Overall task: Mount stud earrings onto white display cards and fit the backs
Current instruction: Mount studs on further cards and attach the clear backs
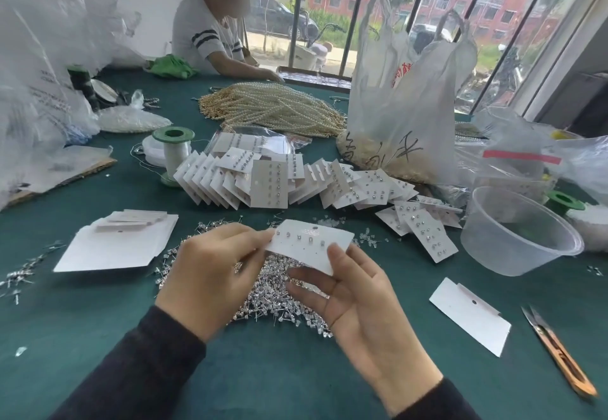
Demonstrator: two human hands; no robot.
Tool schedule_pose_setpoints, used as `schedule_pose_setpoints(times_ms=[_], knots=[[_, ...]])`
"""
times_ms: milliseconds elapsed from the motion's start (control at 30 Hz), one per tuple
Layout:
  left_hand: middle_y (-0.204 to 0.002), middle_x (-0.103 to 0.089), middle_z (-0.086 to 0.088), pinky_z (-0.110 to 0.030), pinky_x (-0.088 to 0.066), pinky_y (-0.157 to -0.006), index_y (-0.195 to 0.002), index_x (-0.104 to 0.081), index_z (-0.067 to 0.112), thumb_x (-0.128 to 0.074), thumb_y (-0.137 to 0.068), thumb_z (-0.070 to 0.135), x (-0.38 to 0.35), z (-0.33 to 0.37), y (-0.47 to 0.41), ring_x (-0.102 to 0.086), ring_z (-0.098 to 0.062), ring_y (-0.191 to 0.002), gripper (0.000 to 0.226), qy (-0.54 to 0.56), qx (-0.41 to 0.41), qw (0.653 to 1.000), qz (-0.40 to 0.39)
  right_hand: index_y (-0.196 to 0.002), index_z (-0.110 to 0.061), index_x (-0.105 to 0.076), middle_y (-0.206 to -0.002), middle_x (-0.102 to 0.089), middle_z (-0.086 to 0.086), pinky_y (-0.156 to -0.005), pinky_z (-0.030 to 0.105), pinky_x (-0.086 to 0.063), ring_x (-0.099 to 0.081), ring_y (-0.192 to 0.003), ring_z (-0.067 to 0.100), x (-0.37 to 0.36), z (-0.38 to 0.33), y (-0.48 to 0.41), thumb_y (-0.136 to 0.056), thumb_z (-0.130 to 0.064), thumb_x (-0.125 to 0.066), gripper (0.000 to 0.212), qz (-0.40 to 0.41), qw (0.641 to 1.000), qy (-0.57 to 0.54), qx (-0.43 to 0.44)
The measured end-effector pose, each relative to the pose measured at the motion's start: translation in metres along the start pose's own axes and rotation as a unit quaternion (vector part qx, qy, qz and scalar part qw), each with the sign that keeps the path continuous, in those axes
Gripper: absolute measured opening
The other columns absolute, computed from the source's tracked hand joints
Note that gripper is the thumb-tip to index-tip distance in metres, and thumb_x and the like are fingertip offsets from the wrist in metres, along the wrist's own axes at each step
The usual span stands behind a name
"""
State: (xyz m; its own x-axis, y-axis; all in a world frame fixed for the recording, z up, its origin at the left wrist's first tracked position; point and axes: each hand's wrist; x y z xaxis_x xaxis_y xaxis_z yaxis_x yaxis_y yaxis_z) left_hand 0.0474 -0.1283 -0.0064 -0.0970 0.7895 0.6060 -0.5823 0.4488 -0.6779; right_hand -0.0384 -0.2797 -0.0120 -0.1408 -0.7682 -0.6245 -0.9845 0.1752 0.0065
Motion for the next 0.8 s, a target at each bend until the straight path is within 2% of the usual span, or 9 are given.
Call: schedule_pose_setpoints(times_ms=[67,133,167,233,267,333,533,700,800], knots=[[-0.070,-0.070,0.006,-0.025,-0.050,-0.058,-0.079,-0.074,0.010,-0.070,-0.074,0.013,-0.001,0.002,0.001,-0.064,-0.008,-0.057,0.007,0.051,0.093,0.994,0.031,-0.100,-0.001,-0.064,-0.105,-0.066,0.022,-0.072,0.039,-0.056,-0.066,-0.086,0.031,0.003,-0.005,0.000,-0.079,-0.031,-0.071,0.037,-0.023,0.998,0.053,0.034],[-0.056,-0.068,0.009,-0.025,-0.054,-0.053,-0.073,-0.072,0.014,-0.071,-0.077,0.013,-0.004,0.000,-0.001,-0.064,-0.009,-0.052,0.004,0.146,0.244,0.957,0.054,-0.090,-0.010,-0.068,-0.095,-0.072,0.008,-0.072,0.026,-0.054,-0.068,-0.083,0.022,0.011,-0.015,-0.001,-0.083,-0.027,-0.066,0.018,0.032,0.960,0.258,0.099],[-0.052,-0.068,0.007,-0.023,-0.055,-0.051,-0.072,-0.070,0.013,-0.069,-0.077,0.011,-0.007,-0.002,-0.001,-0.065,-0.010,-0.049,0.006,0.208,0.312,0.925,0.061,-0.087,-0.018,-0.070,-0.088,-0.072,-0.001,-0.071,0.018,-0.051,-0.067,-0.081,0.016,0.016,-0.018,-0.002,-0.085,-0.021,-0.065,0.007,0.088,0.899,0.410,0.130],[-0.051,-0.067,0.002,-0.019,-0.054,-0.048,-0.070,-0.066,0.008,-0.064,-0.078,0.007,-0.009,-0.005,-0.004,-0.064,-0.010,-0.045,0.009,0.309,0.408,0.855,0.082,-0.096,-0.024,-0.071,-0.093,-0.068,-0.011,-0.081,0.016,-0.046,-0.062,-0.089,0.007,0.026,-0.020,-0.005,-0.085,-0.017,-0.064,0.015,0.148,0.735,0.648,0.135],[-0.050,-0.067,0.000,-0.017,-0.053,-0.046,-0.070,-0.065,0.005,-0.063,-0.079,0.005,-0.008,-0.006,-0.005,-0.063,-0.010,-0.044,0.009,0.344,0.440,0.825,0.086,-0.103,-0.024,-0.069,-0.101,-0.065,-0.011,-0.091,0.021,-0.041,-0.057,-0.098,0.007,0.029,-0.017,-0.007,-0.086,-0.021,-0.063,0.019,0.141,0.683,0.709,0.108],[-0.048,-0.066,-0.004,-0.016,-0.051,-0.042,-0.070,-0.063,0.001,-0.061,-0.079,0.002,-0.007,-0.005,-0.005,-0.060,-0.009,-0.041,0.009,0.393,0.484,0.779,0.074,-0.111,-0.027,-0.066,-0.110,-0.057,-0.010,-0.096,0.027,-0.029,-0.048,-0.109,0.008,0.031,-0.007,-0.010,-0.087,-0.029,-0.060,0.025,0.116,0.637,0.761,0.049],[-0.048,-0.065,-0.007,-0.016,-0.048,-0.039,-0.075,-0.059,-0.004,-0.057,-0.081,-0.004,-0.005,-0.003,-0.005,-0.059,-0.009,-0.039,0.006,0.464,0.521,0.716,0.037,-0.085,-0.028,-0.067,-0.090,-0.060,-0.013,-0.085,0.028,-0.025,-0.053,-0.091,0.007,0.024,0.001,-0.016,-0.086,-0.028,-0.059,0.008,0.156,0.624,0.759,0.099],[-0.050,-0.066,-0.012,-0.019,-0.051,-0.041,-0.080,-0.057,-0.008,-0.054,-0.083,-0.007,-0.004,0.000,-0.005,-0.063,-0.014,-0.042,0.004,0.506,0.538,0.673,0.026,-0.078,-0.022,-0.072,-0.078,-0.062,-0.016,-0.087,0.037,-0.043,-0.059,-0.080,0.006,0.025,-0.006,-0.013,-0.082,-0.021,-0.066,0.007,0.184,0.676,0.696,0.158],[-0.049,-0.065,-0.012,-0.019,-0.052,-0.041,-0.078,-0.056,-0.008,-0.053,-0.083,-0.007,-0.006,0.002,-0.004,-0.063,-0.016,-0.042,0.006,0.508,0.541,0.670,0.025,-0.078,-0.023,-0.073,-0.069,-0.061,-0.024,-0.074,0.009,-0.042,-0.059,-0.074,-0.005,0.024,-0.008,-0.011,-0.082,-0.017,-0.067,0.009,0.195,0.716,0.649,0.170]])
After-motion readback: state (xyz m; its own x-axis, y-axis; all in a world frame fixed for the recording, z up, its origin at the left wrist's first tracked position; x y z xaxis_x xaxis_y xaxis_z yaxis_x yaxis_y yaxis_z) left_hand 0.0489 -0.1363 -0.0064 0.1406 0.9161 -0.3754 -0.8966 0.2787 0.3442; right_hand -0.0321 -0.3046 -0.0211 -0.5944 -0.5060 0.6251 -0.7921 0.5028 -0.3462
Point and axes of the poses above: each hand's wrist, its own y-axis away from the middle knuckle, its own x-axis out of the back of the hand, z = x × y
